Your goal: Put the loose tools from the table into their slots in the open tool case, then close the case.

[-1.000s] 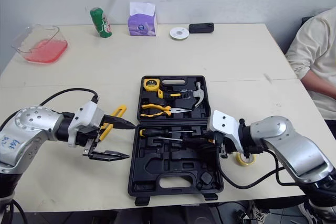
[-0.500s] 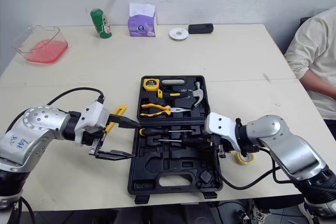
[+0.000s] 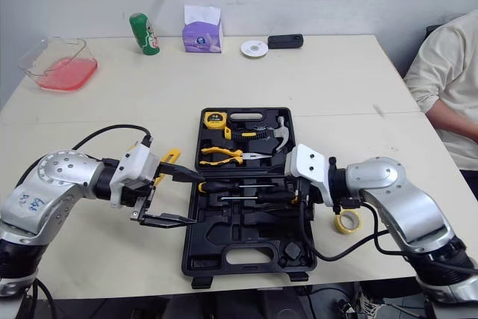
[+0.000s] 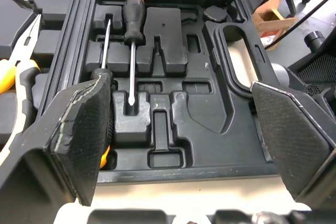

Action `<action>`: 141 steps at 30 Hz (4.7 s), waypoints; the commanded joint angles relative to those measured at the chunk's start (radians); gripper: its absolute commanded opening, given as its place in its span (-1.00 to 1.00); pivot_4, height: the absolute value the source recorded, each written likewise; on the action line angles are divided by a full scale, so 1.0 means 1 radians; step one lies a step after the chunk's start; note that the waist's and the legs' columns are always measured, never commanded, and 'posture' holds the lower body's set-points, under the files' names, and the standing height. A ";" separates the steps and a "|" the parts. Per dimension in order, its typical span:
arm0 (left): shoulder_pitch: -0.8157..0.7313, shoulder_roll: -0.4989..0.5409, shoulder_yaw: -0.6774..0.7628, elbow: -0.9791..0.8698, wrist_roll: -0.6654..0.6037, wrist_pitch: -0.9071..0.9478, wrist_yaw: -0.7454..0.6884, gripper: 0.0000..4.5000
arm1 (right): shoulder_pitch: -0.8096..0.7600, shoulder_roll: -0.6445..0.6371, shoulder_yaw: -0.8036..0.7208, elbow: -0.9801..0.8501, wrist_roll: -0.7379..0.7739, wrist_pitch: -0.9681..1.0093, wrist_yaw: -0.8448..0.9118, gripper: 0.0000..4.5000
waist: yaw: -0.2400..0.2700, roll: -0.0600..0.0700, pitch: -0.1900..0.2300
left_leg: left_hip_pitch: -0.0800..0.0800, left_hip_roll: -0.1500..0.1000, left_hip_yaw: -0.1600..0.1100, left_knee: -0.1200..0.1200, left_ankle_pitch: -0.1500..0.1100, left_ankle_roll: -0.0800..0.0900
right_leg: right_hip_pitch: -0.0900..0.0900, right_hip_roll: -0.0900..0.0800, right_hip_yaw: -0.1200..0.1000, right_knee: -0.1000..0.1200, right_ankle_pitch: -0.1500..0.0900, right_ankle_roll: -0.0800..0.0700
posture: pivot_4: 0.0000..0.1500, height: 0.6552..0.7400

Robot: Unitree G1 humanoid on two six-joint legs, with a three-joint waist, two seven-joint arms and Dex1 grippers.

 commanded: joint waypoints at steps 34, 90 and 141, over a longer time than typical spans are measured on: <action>-0.060 -0.052 -0.025 0.003 0.018 -0.007 0.030 1.00 | 0.036 0.052 0.191 0.169 -0.224 0.062 -0.105 -0.97 | 0.021 -0.015 -0.011 | 0.006 0.000 0.000 0.001 0.000 0.000 | 0.005 -0.001 0.000 0.001 0.000 -0.001 | 1.00 0.63; 0.273 -0.001 0.464 0.291 0.037 0.302 0.546 1.00 | 0.012 -0.144 -0.371 -0.179 0.394 0.223 -0.138 0.97 | -0.001 -0.002 -0.002 | 0.004 0.002 0.002 -0.012 -0.004 -0.001 | 0.000 -0.003 -0.002 -0.008 0.000 -0.003 | 1.00 0.63; -0.351 -0.051 -0.422 -0.083 0.220 0.354 0.166 -0.75 | 0.175 -0.263 -0.372 -0.248 0.417 0.244 -0.036 1.00 | 0.020 -0.001 0.002 | -0.002 -0.001 -0.001 0.003 -0.004 0.002 | -0.001 0.002 0.002 -0.002 0.002 0.001 | 1.00 0.63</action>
